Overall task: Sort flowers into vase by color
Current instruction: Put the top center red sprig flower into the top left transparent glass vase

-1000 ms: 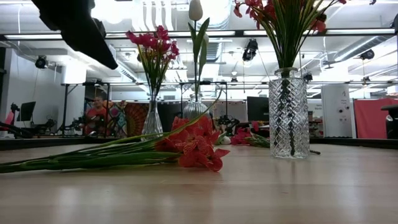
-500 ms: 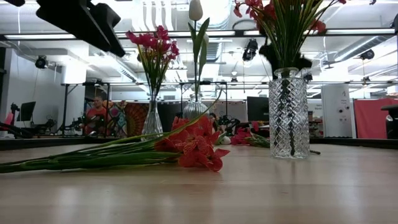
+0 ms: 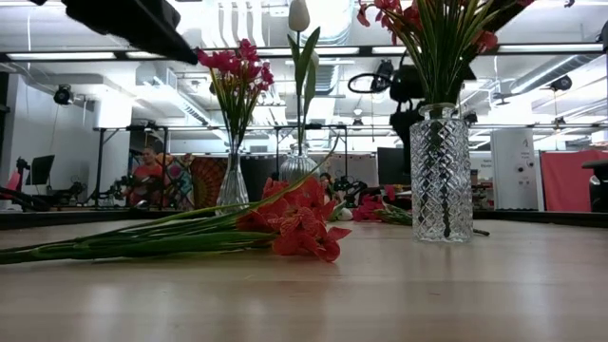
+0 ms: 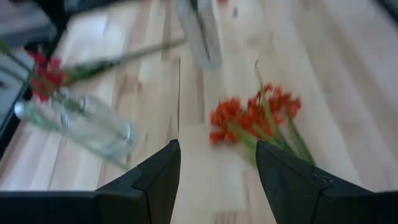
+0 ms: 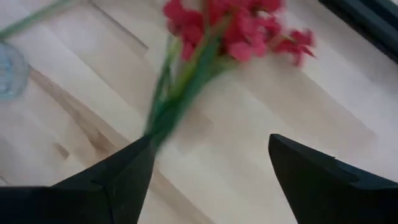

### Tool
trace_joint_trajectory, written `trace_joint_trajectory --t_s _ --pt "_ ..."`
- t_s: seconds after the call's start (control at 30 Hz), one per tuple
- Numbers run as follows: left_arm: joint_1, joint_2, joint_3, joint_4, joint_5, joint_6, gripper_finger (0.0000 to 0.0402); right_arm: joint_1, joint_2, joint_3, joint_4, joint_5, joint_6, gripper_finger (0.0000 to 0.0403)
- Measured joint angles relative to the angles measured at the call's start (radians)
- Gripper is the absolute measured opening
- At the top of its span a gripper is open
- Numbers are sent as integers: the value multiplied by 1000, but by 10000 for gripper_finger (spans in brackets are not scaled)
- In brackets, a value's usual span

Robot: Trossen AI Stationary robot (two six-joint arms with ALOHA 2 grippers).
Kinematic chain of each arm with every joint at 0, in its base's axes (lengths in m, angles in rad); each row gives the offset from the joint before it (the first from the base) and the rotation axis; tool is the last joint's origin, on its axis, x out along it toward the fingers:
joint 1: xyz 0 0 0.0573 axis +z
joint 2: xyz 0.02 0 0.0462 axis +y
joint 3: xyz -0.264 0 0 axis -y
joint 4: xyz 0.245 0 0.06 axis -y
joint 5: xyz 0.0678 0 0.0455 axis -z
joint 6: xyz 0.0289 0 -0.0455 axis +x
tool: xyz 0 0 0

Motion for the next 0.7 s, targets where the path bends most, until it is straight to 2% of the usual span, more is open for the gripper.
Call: trace_joint_trajectory --t_s 0.17,0.33,0.47,0.7 --pt "17 -70 -81 185 0 73 192 16 0 -125 206 -39 -4 313" --pt "59 -117 -110 236 0 118 192 55 0 -219 346 -37 45 315" --pt "95 -128 -132 270 0 148 192 95 0 -282 461 26 87 316" --pt "149 -128 -171 310 0 150 192 149 0 -299 495 117 130 313"
